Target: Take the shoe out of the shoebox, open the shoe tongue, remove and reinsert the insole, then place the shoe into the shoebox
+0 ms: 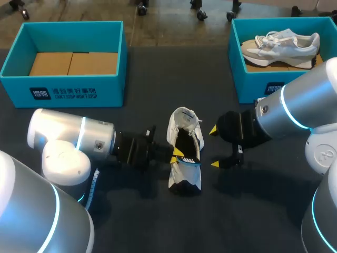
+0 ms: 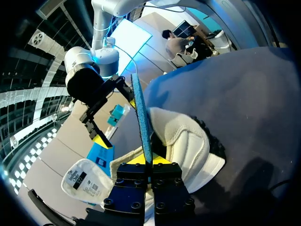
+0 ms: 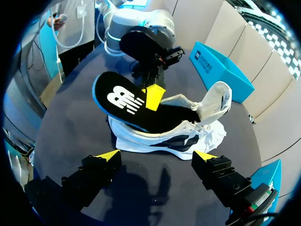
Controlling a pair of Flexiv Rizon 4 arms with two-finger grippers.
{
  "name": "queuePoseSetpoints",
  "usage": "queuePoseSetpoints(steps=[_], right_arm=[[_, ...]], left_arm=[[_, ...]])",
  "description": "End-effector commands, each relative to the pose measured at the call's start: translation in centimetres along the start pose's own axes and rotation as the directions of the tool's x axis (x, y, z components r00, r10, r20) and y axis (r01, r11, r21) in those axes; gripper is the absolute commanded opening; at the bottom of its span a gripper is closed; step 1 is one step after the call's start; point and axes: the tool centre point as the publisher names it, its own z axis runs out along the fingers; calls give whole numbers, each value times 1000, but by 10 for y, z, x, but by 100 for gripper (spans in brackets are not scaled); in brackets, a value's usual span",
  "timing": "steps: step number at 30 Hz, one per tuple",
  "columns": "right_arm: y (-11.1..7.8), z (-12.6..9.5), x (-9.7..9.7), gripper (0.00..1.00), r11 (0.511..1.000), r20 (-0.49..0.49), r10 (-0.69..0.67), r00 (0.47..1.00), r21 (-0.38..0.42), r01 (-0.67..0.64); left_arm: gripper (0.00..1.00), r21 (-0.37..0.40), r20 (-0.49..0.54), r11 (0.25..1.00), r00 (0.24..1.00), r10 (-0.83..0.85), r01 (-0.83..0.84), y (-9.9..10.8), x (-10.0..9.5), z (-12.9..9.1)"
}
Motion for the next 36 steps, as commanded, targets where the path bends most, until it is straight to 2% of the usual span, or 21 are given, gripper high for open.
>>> queuePoseSetpoints(steps=[1, 10, 12, 13, 14, 16, 25, 29, 30, 31, 36], right_arm=[[0, 0, 1, 100, 1000, 2, 0, 1000, 0, 0], [0, 0, 1, 100, 1000, 2, 0, 1000, 0, 0], [0, 0, 1, 100, 1000, 2, 0, 1000, 0, 0], [0, 0, 1, 100, 1000, 2, 0, 1000, 0, 0], [0, 0, 1, 100, 1000, 2, 0, 1000, 0, 0], [0, 0, 1, 100, 1000, 2, 0, 1000, 0, 0], [0, 0, 1, 100, 1000, 2, 0, 1000, 0, 0], [0, 0, 1, 100, 1000, 2, 0, 1000, 0, 0], [0, 0, 1, 100, 1000, 2, 0, 1000, 0, 0], [0, 0, 1, 100, 1000, 2, 0, 1000, 0, 0], [0, 0, 1, 100, 1000, 2, 0, 1000, 0, 0]], left_arm=[[0, -7, -20, 1000, 1000, 8, -9, 14, -1, 7], [0, -42, -14, 999, 999, 28, -29, 19, -5, 2], [24, -37, -6, 999, 999, 31, -31, 14, -6, 2], [24, -37, -6, 999, 999, 31, -31, 14, -6, 2], [33, -30, 6, 999, 999, 37, -36, 8, -8, 1], [40, -26, 10, 999, 999, 40, -40, 3, -10, -1], [32, -6, 23, 999, 998, 52, -52, -14, -15, -1], [17, -2, 27, 998, 998, 63, -63, -17, -14, 2], [11, -1, 27, 998, 998, 62, -62, -18, -14, 4], [0, 0, 24, 998, 998, 62, -62, -17, -13, 5], [0, -11, -4, 997, 998, 70, -70, -11, -8, 9]])
